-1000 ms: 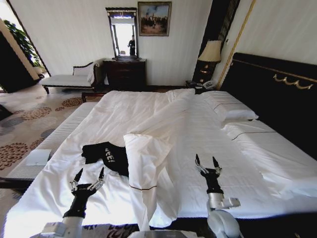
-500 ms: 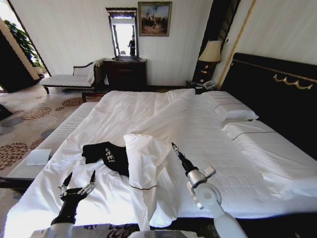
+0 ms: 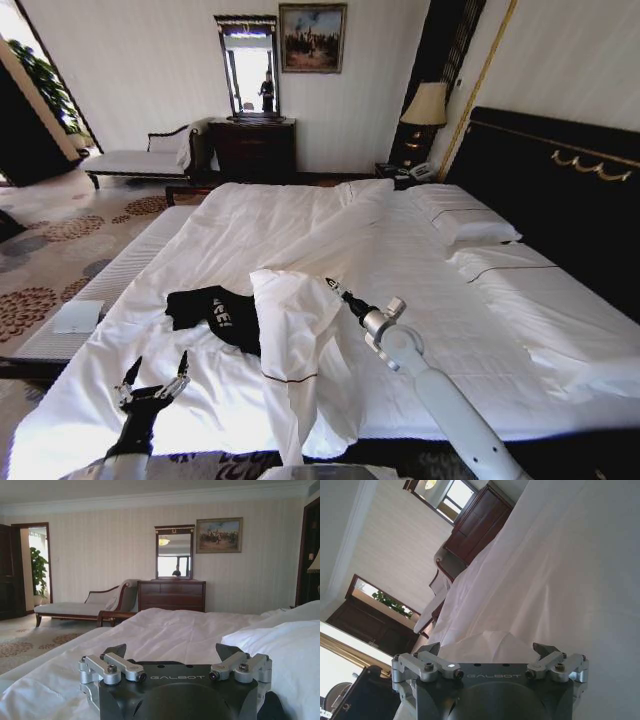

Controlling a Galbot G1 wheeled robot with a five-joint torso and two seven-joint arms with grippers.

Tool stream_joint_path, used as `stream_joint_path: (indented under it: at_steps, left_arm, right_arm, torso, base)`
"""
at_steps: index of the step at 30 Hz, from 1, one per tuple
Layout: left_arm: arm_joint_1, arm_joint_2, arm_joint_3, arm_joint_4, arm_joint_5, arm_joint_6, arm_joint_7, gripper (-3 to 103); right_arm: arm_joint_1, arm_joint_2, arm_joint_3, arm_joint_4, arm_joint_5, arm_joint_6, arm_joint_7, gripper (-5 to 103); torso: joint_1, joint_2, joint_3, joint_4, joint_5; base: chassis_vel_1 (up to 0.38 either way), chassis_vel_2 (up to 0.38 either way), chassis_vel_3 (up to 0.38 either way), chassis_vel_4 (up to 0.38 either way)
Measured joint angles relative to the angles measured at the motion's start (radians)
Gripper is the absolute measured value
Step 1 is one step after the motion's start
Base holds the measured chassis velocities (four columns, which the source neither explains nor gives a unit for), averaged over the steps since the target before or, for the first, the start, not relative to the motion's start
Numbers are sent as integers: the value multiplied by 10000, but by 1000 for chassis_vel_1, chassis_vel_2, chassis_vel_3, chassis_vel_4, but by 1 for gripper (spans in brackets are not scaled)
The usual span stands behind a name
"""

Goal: Fold the clothes on the bed.

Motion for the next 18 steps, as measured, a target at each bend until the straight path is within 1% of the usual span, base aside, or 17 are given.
stream_joint_path:
  at_steps: [2,5,6,9,10,12,14,18]
  left_arm:
    - [-43,-3,-6,118,-4,2,-10,100]
    - [-46,1,-93,228,-87,-19,-23,100]
    - [-46,1,-93,228,-87,-19,-23,100]
    - [-18,15,-185,320,-168,-82,-29,100]
    - [-18,15,-185,320,-168,-82,-29,100]
    - [-13,20,-234,383,-224,-115,-37,100]
    - [-15,31,-257,416,-248,-127,-47,100]
    - [-23,56,-278,422,-270,-129,-56,100]
  right_arm:
    - [280,124,-272,-252,0,-8,0,100]
    - [715,468,-678,-525,-16,-8,-12,100]
    - [715,468,-678,-525,-16,-8,-12,100]
    - [1075,829,-990,-615,-72,16,-29,100]
    - [1075,829,-990,-615,-72,16,-29,100]
    - [1294,1198,-1188,-651,-122,40,41,100]
    - [1410,1382,-1411,-736,-279,48,84,100]
    - [1522,1450,-1665,-849,-466,27,97,100]
  torso:
    - [0,0,0,-1,0]
    - [-1,0,0,3,-1]
    - [-1,0,0,3,-1]
    - [-1,0,0,2,-2]
    - [-1,0,0,2,-2]
    - [-1,0,-1,2,0]
    - [-1,0,-1,2,-1]
    - [-1,1,-1,1,-2]
  base:
    - [0,0,0,0]
    - [0,0,0,0]
    - [0,0,0,0]
    - [0,0,0,0]
    - [0,0,0,0]
    - [0,0,0,0]
    - [0,0,0,0]
    - [0,0,0,0]
